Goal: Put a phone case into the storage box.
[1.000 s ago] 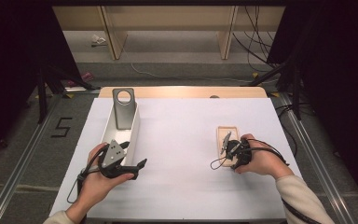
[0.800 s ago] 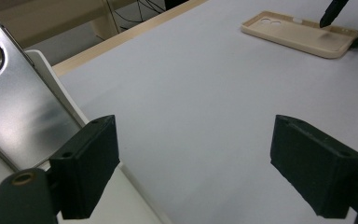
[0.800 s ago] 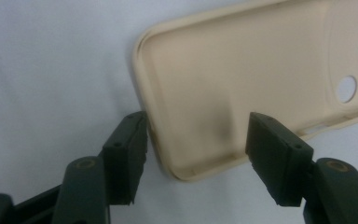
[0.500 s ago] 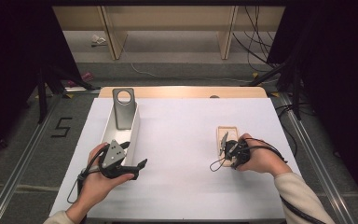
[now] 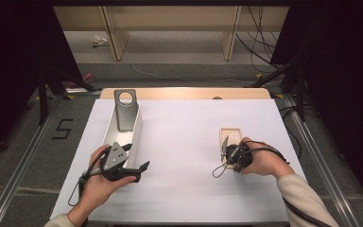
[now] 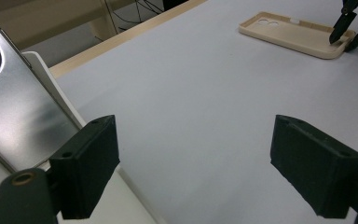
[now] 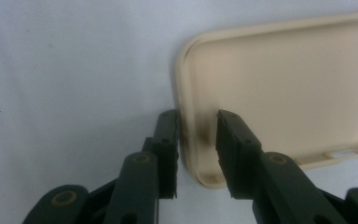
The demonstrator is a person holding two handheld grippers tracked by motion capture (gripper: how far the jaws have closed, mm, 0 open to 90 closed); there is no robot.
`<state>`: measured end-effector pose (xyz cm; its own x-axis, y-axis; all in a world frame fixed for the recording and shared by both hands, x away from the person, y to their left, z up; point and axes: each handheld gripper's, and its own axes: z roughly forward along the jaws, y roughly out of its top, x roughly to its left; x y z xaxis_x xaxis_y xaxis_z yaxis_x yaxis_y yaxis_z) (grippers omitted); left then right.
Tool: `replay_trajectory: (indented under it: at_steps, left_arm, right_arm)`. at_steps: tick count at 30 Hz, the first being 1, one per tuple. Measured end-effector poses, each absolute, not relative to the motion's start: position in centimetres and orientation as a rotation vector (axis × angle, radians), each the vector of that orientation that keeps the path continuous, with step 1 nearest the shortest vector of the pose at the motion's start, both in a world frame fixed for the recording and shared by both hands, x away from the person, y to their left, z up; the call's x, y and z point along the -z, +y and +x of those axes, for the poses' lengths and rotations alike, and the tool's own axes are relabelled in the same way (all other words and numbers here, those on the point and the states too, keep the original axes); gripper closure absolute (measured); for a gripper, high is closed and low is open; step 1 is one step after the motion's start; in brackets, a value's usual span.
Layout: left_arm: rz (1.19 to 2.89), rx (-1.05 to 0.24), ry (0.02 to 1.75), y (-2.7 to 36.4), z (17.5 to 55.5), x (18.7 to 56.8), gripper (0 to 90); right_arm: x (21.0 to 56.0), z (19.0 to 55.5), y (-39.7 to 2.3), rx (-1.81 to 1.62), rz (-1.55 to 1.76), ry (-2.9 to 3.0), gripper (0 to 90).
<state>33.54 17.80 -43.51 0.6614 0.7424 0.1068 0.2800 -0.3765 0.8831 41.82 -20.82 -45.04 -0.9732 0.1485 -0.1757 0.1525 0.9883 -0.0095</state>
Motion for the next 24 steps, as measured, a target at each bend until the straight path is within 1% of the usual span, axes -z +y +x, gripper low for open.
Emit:
replay_trajectory:
  at_steps: [13, 19, 24]
  left_arm:
    - [1.947, -0.624, 0.796, 17.77, 33.52, 43.53, 15.1]
    - [1.946, -0.622, 0.796, 17.75, 33.52, 43.54, 15.1]
    - [1.947, -0.621, 0.796, 17.74, 33.52, 43.55, 15.1]
  right_arm:
    - [45.09, 41.57, -20.26, 0.050, 0.145, 2.962, 75.1]
    - [45.12, 41.41, -20.25, 0.059, 0.137, 2.964, 80.6]
    - [45.15, 41.40, -20.25, 0.056, 0.115, 2.961, 82.4]
